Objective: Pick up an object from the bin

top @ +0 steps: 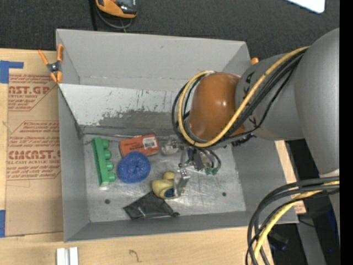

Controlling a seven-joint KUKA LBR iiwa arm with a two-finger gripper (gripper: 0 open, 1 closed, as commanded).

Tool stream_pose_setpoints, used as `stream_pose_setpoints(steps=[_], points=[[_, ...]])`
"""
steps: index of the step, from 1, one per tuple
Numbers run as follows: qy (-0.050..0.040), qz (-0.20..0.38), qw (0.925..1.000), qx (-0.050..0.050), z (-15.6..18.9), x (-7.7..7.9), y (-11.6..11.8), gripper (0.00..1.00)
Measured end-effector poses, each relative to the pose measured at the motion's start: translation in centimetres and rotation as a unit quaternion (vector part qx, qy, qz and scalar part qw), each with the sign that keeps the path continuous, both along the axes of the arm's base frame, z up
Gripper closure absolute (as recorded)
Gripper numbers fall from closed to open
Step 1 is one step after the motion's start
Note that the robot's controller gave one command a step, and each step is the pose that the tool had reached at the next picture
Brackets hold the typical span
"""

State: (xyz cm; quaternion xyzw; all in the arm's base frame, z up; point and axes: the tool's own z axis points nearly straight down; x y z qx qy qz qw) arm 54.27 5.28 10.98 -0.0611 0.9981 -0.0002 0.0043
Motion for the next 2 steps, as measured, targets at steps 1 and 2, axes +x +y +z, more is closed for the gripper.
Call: stream_pose_setpoints(steps=[1,2], points=[[-0.0149,0.074,0.9972,0.000,-2.94,-4.00,2.68,1.00],[-0.0088,0.075,0.9971,0.001,-3.55,-4.49,2.86,0.00]])
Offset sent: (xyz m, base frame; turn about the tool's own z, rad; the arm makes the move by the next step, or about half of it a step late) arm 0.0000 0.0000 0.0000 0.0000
